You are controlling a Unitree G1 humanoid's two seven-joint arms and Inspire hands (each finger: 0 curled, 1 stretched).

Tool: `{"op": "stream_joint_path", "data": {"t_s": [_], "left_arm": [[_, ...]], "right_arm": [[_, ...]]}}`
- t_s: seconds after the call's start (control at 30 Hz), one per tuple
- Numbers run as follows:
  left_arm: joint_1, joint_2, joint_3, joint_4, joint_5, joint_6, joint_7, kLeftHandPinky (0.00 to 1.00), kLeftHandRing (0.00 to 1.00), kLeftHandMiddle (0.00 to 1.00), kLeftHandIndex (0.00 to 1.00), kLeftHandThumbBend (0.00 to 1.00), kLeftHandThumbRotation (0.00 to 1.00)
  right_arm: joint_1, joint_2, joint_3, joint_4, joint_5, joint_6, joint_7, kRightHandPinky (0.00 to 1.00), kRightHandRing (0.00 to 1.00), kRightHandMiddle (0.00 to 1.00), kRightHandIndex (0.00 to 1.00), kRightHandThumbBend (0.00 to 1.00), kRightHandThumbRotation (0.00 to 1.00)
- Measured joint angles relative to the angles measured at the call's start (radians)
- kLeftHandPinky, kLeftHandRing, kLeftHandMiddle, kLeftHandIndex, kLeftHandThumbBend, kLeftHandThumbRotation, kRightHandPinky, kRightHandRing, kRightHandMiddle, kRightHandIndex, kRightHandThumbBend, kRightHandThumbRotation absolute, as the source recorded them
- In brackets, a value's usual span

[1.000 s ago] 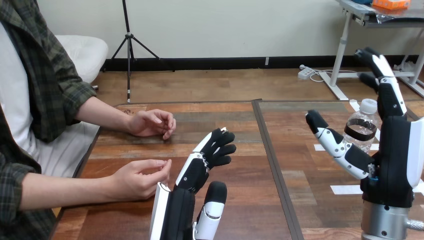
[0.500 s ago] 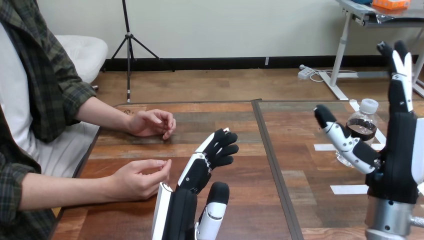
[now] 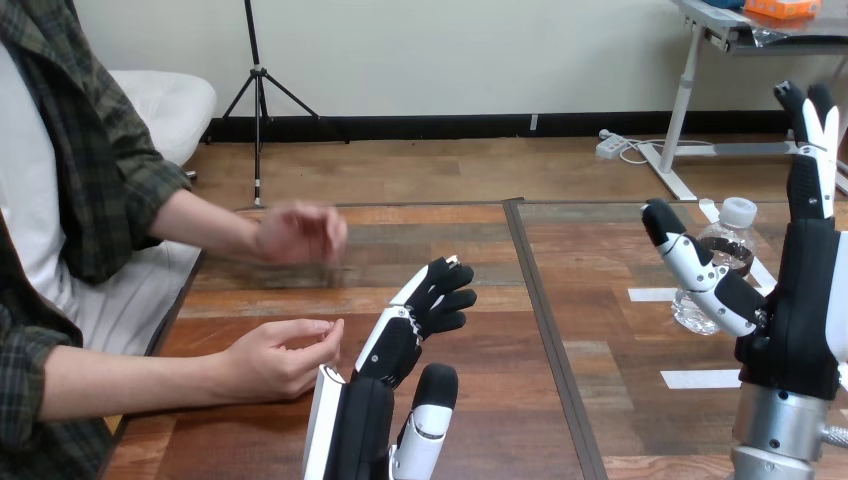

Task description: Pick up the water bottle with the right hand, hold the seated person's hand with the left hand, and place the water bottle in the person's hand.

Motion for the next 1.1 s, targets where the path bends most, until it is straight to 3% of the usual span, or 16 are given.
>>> {"op": "stream_joint_path", "data": {"t_s": [1.1], "left_arm": [[0.000, 0.000, -0.001, 0.005, -0.024, 0.000, -0.011, 0.75, 0.79, 0.84, 0.86, 0.46, 0.96]], "right_arm": [[-0.095, -0.073, 0.004, 0.210, 0.061, 0.070, -0.005, 1.00, 1.00, 0.98, 0.92, 0.78, 0.49]]}}
